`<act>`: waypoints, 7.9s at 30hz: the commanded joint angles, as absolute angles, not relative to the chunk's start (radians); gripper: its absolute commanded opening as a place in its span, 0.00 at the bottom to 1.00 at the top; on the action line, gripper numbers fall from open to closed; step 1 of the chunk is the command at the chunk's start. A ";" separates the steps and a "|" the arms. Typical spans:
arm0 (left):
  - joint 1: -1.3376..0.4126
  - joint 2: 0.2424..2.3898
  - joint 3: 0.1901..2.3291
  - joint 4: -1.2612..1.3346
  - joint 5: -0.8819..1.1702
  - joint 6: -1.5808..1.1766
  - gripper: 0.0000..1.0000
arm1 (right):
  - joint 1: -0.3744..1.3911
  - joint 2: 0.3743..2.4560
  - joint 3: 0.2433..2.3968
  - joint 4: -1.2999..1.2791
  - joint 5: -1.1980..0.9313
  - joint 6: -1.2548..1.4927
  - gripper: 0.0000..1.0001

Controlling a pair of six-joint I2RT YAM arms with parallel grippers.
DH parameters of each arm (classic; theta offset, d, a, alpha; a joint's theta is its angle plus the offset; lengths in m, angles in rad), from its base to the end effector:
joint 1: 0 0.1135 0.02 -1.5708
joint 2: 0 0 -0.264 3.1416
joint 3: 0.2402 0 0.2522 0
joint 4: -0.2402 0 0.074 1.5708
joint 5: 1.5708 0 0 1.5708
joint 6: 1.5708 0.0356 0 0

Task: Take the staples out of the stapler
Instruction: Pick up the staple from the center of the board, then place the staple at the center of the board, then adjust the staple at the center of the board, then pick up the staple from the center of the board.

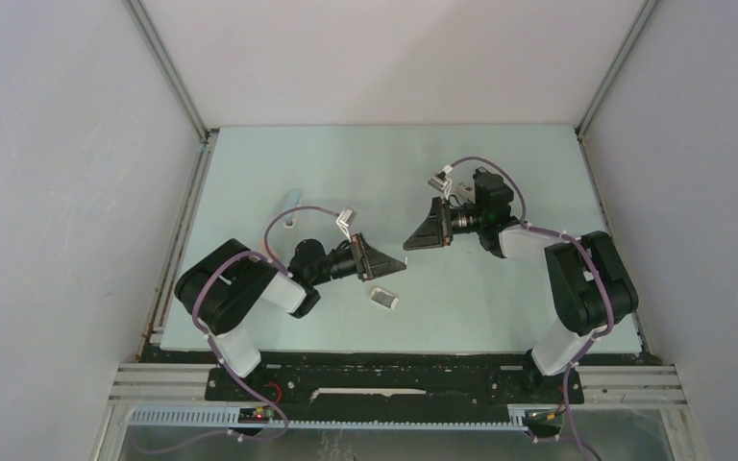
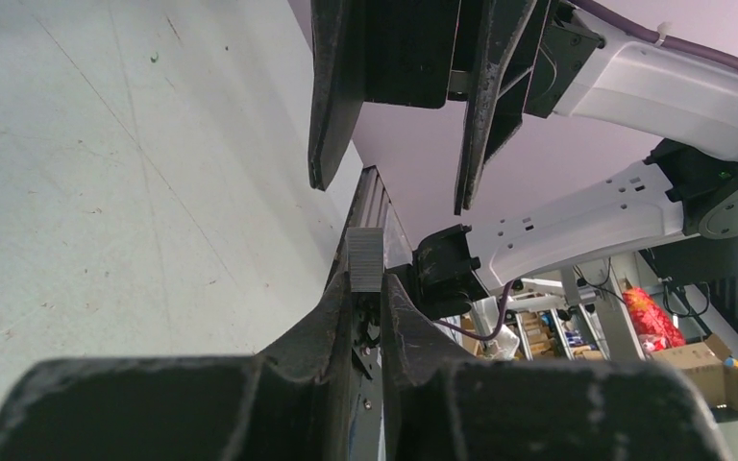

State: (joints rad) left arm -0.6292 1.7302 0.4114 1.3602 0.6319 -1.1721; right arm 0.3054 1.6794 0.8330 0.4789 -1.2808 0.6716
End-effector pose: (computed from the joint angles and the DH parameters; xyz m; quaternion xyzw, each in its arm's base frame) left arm 0.2170 -0.1840 0.1561 0.0396 0.6941 -0.6712 0.2574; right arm 0.3087 0.1331 0.2020 -0.2122 0.7116 0.6480 0.1696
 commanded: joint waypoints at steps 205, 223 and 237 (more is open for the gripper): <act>-0.814 0.665 0.192 0.446 -0.120 -0.638 0.93 | 0.404 1.749 1.051 -0.677 -0.419 -0.241 0.08; -0.925 0.971 0.388 0.394 -0.183 -0.526 0.92 | 0.249 1.426 1.065 -0.778 -0.593 -0.422 0.10; -1.082 1.488 0.829 0.232 -0.282 -0.365 0.92 | 0.020 1.178 1.053 -0.844 -0.736 -0.608 0.40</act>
State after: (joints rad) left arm -1.0657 1.3941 0.7071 0.2733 -0.2596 -0.4355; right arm 0.0734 1.1728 1.0374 -0.7944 -0.6548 -0.5243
